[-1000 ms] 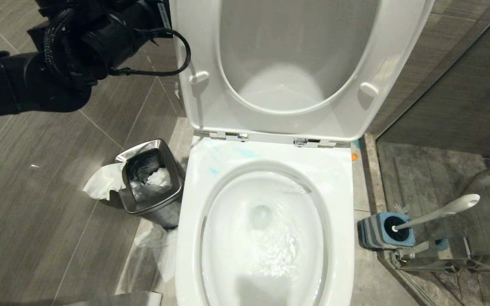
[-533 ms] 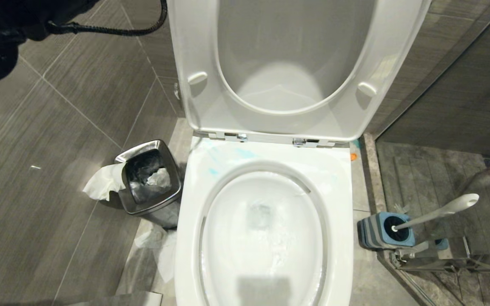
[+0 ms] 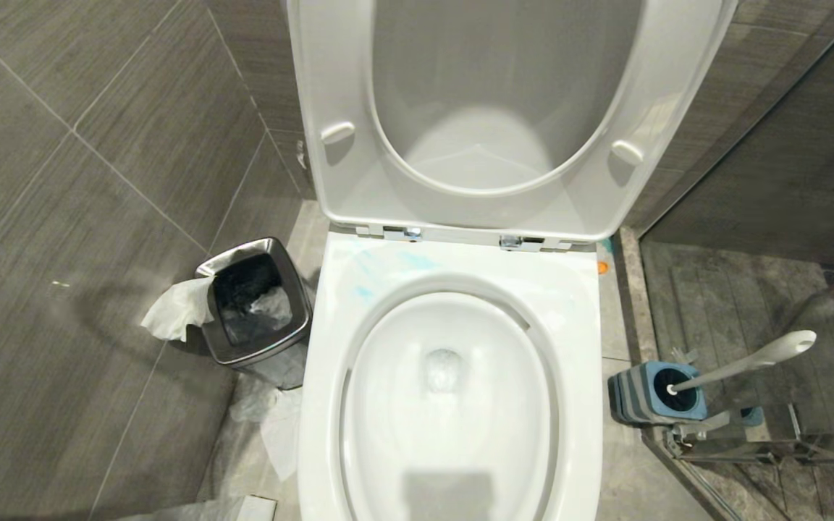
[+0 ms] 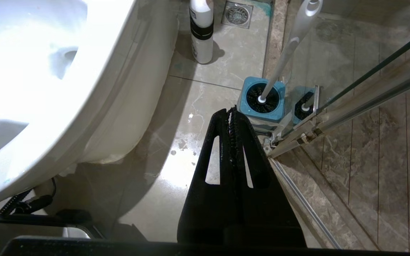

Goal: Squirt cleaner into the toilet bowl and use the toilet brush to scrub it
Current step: Flush the toilet

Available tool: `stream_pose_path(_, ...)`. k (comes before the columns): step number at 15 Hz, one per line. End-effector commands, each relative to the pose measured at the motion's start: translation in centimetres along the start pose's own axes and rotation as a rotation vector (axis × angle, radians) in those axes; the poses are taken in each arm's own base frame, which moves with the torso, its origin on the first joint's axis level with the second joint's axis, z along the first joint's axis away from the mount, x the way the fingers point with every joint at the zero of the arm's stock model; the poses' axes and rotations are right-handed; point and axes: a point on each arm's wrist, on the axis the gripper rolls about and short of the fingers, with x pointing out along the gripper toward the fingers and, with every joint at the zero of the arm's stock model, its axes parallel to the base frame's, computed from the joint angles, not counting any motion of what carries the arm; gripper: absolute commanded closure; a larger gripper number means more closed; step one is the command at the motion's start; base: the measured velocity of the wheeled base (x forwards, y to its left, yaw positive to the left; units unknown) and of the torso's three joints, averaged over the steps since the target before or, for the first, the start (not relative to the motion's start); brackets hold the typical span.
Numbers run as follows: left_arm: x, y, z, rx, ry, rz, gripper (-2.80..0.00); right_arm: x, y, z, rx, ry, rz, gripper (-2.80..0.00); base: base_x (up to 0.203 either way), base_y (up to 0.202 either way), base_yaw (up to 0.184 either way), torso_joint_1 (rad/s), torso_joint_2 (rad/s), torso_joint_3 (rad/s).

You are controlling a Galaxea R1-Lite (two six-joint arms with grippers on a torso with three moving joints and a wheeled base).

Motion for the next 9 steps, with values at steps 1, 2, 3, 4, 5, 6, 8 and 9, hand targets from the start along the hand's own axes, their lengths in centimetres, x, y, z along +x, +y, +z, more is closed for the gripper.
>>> stream_pose_path(1, -4.2, 0.4, 1.8, 0.001, 0.114, -0.045, 0.00, 0.0, 0.0, 0.0, 0.000, 0.001, -0.001, 0.00, 0.000, 0.000, 0.000, 0.000, 0.00, 0.000)
stream_pose_path(2, -4.3, 0.4, 1.8, -0.002, 0.113, -0.108, 0.00, 0.0, 0.0, 0.0, 0.000, 0.001, 0.001, 0.00, 0.000, 0.000, 0.000, 0.000, 0.00, 0.000)
stream_pose_path(3, -4.3, 0.9, 1.6, 0.003, 0.111, -0.151, 0.00, 0.0, 0.0, 0.0, 0.000, 0.001, 0.001, 0.00, 0.000, 0.000, 0.000, 0.000, 0.00, 0.000)
stream_pose_path(4, -4.3, 1.2, 1.5, -0.003, 0.107, -0.219, 0.00, 0.0, 0.0, 0.0, 0.000, 0.001, 0.001, 0.00, 0.000, 0.000, 0.000, 0.000, 0.00, 0.000)
stream_pose_path(5, -4.2, 1.6, 1.3, -0.017, 0.106, -0.289, 0.00, 0.0, 0.0, 0.0, 0.000, 0.001, 0.000, 0.00, 0.000, 0.000, 0.000, 0.000, 0.00, 0.000)
stream_pose_path(6, -4.0, 1.9, 1.0, -0.034, 0.112, -0.347, 0.00, 0.0, 0.0, 0.0, 0.000, 0.001, 0.001, 0.00, 0.000, 0.000, 0.000, 0.000, 0.00, 0.000)
stream_pose_path(8, -3.5, 2.4, 0.5, -0.059, 0.124, -0.385, 0.00, 0.0, 0.0, 0.0, 0.000, 0.001, 0.001, 0.00, 0.000, 0.000, 0.000, 0.000, 0.00, 0.000)
stream_pose_path(9, -3.5, 2.4, 0.5, -0.062, 0.124, -0.391, 0.00, 0.0, 0.0, 0.0, 0.000, 0.001, 0.001, 0.00, 0.000, 0.000, 0.000, 0.000, 0.00, 0.000)
